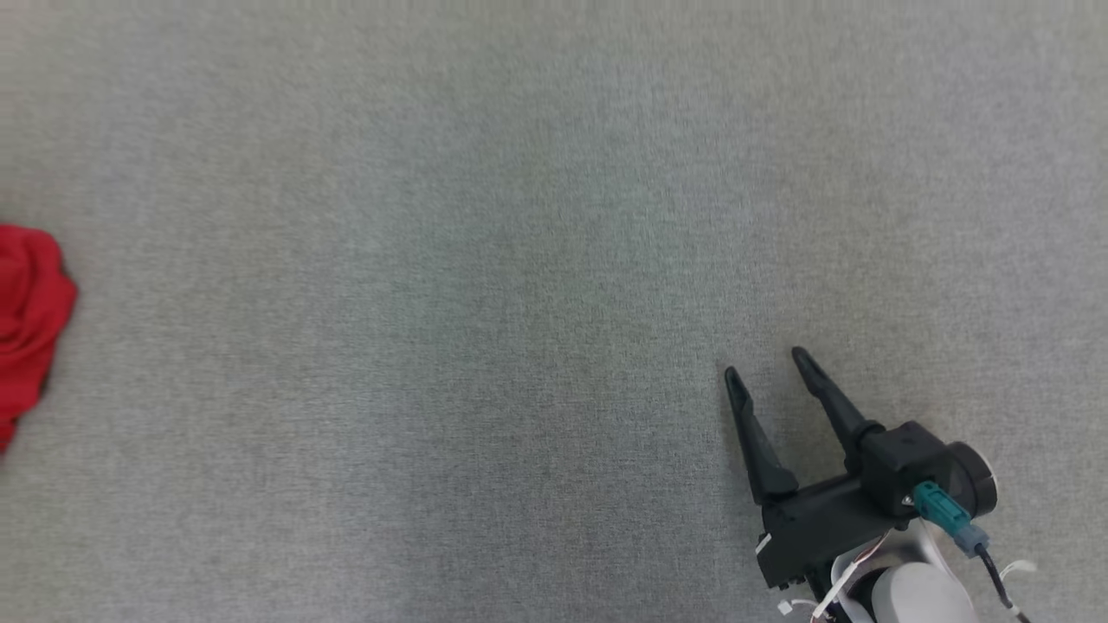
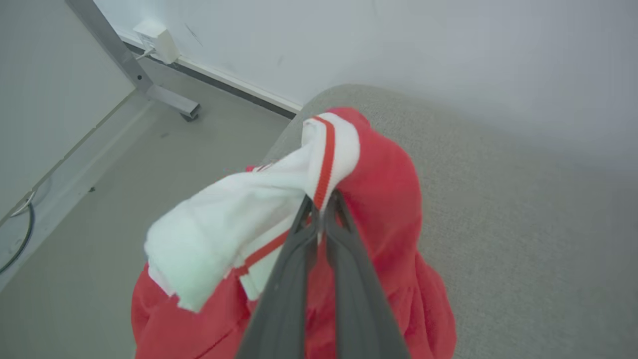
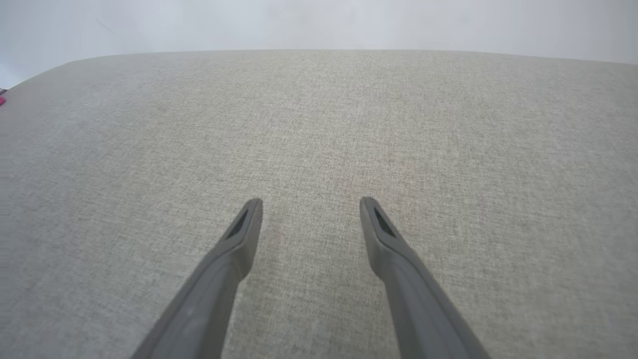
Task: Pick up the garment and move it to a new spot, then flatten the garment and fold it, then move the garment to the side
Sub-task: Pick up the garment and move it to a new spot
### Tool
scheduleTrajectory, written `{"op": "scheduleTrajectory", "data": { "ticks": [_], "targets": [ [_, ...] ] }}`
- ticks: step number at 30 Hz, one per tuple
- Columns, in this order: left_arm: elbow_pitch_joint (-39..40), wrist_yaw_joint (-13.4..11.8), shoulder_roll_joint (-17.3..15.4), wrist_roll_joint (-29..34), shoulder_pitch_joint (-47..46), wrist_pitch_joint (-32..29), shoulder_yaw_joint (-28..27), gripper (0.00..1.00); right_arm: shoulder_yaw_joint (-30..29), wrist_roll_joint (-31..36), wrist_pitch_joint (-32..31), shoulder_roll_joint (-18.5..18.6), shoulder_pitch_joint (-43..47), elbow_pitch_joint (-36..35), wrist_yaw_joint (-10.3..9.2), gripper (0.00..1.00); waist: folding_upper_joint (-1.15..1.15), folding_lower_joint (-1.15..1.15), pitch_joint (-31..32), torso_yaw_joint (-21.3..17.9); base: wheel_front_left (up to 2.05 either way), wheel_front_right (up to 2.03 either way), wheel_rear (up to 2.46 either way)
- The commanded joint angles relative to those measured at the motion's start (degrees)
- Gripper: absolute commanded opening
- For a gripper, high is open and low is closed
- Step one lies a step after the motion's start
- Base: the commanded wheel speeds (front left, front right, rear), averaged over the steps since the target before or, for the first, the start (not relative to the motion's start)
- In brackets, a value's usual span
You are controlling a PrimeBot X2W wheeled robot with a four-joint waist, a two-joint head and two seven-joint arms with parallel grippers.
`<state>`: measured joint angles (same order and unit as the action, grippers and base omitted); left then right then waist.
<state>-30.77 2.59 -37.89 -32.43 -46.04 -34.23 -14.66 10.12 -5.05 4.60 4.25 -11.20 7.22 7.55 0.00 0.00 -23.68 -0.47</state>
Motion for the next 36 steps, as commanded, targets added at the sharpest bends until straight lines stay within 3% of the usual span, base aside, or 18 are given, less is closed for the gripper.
{"op": "scheduleTrajectory", "data": {
  "ticks": [1,10,15,20,27,36],
  "targets": [
    [0.98,0.33,0.32,-0.6,-1.41,-0.2,0.44,0.0,-0.08,-0.5,0.41,-0.25,0.92,0.42,-0.12,1.0,0.0,0.0,2.88,1.15,0.0,0.0,0.0],
    [10.28,0.38,5.42,-2.29,-8.47,-3.67,5.21,0.0,-0.84,-1.82,1.74,-1.13,3.43,3.57,-0.12,1.0,0.0,0.0,10.63,1.2,0.0,0.0,0.0],
    [15.09,-1.03,10.51,-2.55,-12.03,-5.14,9.13,0.0,-1.63,-2.58,2.2,-1.32,5.22,4.7,-0.12,1.0,0.0,0.0,14.59,-0.66,0.0,0.0,0.0],
    [17.95,-0.52,14.57,-3.59,-15.7,-6.55,12.83,0.0,-1.74,-4.0,2.53,-1.35,6.86,5.39,-0.12,1.0,0.0,0.0,17.92,-3.58,0.0,0.0,0.0],
    [16.81,0.03,20.42,-4.86,-18.64,-6.43,16.86,0.0,-1.71,-4.87,2.26,-1.35,8.69,5.79,-0.12,1.0,0.0,0.0,20.83,-7.17,0.0,0.0,0.0],
    [10.99,1.34,27.06,-5.92,-18.82,-1.81,20.11,0.0,-0.14,-4.53,1.03,-1.35,9.35,4.77,-0.12,1.0,0.0,0.0,22.15,-14.35,0.0,0.0,0.0]
  ]
}}
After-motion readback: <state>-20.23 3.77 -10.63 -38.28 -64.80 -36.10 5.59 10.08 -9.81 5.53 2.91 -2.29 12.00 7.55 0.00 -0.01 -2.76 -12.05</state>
